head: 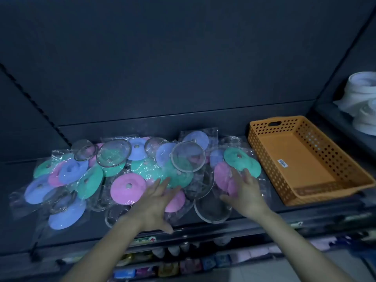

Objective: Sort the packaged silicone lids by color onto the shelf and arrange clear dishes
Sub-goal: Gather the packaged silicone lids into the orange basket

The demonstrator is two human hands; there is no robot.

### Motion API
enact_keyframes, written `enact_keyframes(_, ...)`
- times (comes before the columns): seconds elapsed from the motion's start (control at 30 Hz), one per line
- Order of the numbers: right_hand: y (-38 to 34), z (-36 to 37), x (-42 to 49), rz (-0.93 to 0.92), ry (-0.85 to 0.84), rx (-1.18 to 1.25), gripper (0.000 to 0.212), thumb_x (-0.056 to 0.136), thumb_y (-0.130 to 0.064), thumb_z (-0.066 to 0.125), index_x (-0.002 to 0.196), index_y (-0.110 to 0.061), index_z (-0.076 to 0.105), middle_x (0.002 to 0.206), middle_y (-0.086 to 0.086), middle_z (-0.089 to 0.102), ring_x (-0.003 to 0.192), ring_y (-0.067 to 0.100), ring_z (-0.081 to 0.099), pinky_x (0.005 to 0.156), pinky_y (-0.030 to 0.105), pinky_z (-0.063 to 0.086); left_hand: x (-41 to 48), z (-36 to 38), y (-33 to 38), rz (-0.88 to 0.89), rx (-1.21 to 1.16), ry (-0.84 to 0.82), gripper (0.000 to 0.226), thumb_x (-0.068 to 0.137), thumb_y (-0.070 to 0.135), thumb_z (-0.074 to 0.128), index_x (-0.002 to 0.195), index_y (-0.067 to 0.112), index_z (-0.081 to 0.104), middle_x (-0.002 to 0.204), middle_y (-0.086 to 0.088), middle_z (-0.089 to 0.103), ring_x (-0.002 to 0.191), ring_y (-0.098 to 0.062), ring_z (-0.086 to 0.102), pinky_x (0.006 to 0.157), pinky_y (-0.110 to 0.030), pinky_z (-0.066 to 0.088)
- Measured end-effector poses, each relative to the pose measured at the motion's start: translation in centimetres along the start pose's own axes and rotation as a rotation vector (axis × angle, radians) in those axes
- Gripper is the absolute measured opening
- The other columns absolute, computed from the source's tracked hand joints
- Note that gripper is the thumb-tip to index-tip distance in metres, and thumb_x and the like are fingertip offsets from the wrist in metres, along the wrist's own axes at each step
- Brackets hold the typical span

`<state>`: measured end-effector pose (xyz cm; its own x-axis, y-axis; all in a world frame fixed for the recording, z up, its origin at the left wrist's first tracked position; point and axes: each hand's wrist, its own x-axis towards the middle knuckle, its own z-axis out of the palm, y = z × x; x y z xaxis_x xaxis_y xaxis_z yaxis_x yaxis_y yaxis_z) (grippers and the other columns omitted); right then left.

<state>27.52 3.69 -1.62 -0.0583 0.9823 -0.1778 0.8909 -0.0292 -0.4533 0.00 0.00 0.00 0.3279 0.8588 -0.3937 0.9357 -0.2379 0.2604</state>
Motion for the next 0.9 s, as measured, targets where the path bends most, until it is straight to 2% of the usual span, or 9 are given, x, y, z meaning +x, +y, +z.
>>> enact_keyframes(0.2, -0.4, 0.4, 0.8, 0.033, -0.146, -0.101, 0.116, 0.065, -0.071, 0.064, 0.148, -0.032, -0.006, 0.156, 0.012, -0.011, 0.140, 0.045, -0.001, 0.111, 0.060, 0.021, 0.2, -0.6, -0.1, -0.013, 0.057, -0.120, 0.104, 0.074, 0.021, 0.072, 0.147, 0.045, 0.002, 0.153, 0.009, -0.028, 0.144, -0.019, -0.022, 0.118, -0.038, 0.003)
enact_keyframes(0.3, -0.2, 0.1, 0.9, -0.007, -0.137, -0.129, 0.110, 0.068, -0.068, 0.064, 0.147, -0.030, -0.002, 0.155, 0.014, -0.006, 0.138, 0.047, 0.006, 0.108, 0.060, 0.026, 0.1, -0.8, -0.9, -0.008, 0.069, -0.128, 0.097, 0.079, 0.006, 0.061, 0.147, 0.045, 0.005, 0.154, 0.014, -0.025, 0.145, -0.014, -0.017, 0.117, -0.031, 0.003)
enact_keyframes(0.4, 0.3, 0.0, 1.2, -0.075, -0.054, -0.143, 0.073, 0.085, -0.051, 0.055, 0.142, -0.025, 0.019, 0.145, 0.018, 0.019, 0.128, 0.045, 0.032, 0.099, 0.050, 0.040, 0.2, -0.7, -1.3, 0.054, 0.138, -0.015, 0.079, 0.087, 0.018, 0.060, 0.148, 0.040, 0.015, 0.159, 0.007, -0.007, 0.147, -0.017, -0.004, 0.116, -0.028, 0.007)
enact_keyframes(0.5, 0.7, 0.1, 1.3, -0.149, 0.015, -0.237, 0.058, 0.093, -0.038, 0.043, 0.145, -0.021, 0.022, 0.142, 0.020, 0.028, 0.115, 0.041, 0.047, 0.091, 0.042, 0.046, -0.2, -0.2, -1.5, 0.109, 0.185, 0.130, 0.072, 0.084, 0.024, 0.066, 0.146, 0.032, 0.030, 0.157, 0.000, 0.022, 0.145, -0.026, 0.019, 0.115, -0.031, 0.013)
enact_keyframes(0.6, 0.9, 0.0, 1.1, -0.187, -0.050, -0.249, 0.066, 0.086, -0.036, 0.049, 0.144, -0.023, 0.021, 0.143, 0.016, 0.024, 0.118, 0.040, 0.043, 0.091, 0.041, 0.046, -0.7, 0.9, -1.3, 0.196, 0.283, 0.328, 0.075, 0.055, 0.019, 0.085, 0.125, 0.023, 0.058, 0.127, -0.004, 0.062, 0.115, -0.029, 0.061, 0.095, -0.034, 0.046)
enact_keyframes(0.67, 1.0, -0.1, 0.9, -0.190, -0.096, -0.276, 0.079, 0.078, -0.038, 0.057, 0.144, -0.028, 0.016, 0.146, 0.012, 0.014, 0.125, 0.041, 0.034, 0.097, 0.044, 0.044, -0.9, 1.6, -1.2, 0.209, 0.208, 0.462, 0.065, 0.057, 0.009, 0.084, 0.118, 0.020, 0.064, 0.120, -0.004, 0.067, 0.106, -0.026, 0.066, 0.086, -0.033, 0.052)
enact_keyframes(0.77, 1.0, 0.0, 0.5, -0.186, -0.102, -0.319, 0.082, 0.079, -0.033, 0.057, 0.145, -0.031, 0.010, 0.152, 0.013, 0.004, 0.132, 0.044, 0.024, 0.104, 0.049, 0.037, -1.1, 1.1, -0.7, 0.130, -0.077, 0.598, 0.049, 0.078, -0.005, 0.066, 0.121, 0.019, 0.064, 0.123, 0.000, 0.065, 0.107, -0.021, 0.065, 0.086, -0.035, 0.054)
enact_keyframes(0.83, 0.8, 0.0, 0.3, -0.162, -0.066, -0.313, 0.075, 0.084, -0.024, 0.051, 0.147, -0.026, 0.011, 0.152, 0.015, 0.009, 0.131, 0.044, 0.026, 0.103, 0.050, 0.038, -1.0, 0.2, -0.5, 0.027, -0.230, 0.671, 0.037, 0.088, 0.000, 0.058, 0.119, 0.019, 0.065, 0.118, 0.002, 0.068, 0.101, -0.018, 0.066, 0.084, -0.031, 0.054)
enact_keyframes(0.9, 0.6, -0.4, 0.0, -0.164, -0.002, -0.286, 0.067, 0.088, -0.016, 0.047, 0.147, -0.018, 0.016, 0.147, 0.018, 0.022, 0.126, 0.040, 0.037, 0.097, 0.047, 0.044, -1.0, -0.8, -0.1, -0.060, -0.333, 0.744, 0.028, 0.092, 0.004, 0.055, 0.115, 0.016, 0.066, 0.101, 0.001, 0.072, 0.086, -0.019, 0.066, 0.077, -0.027, 0.052)
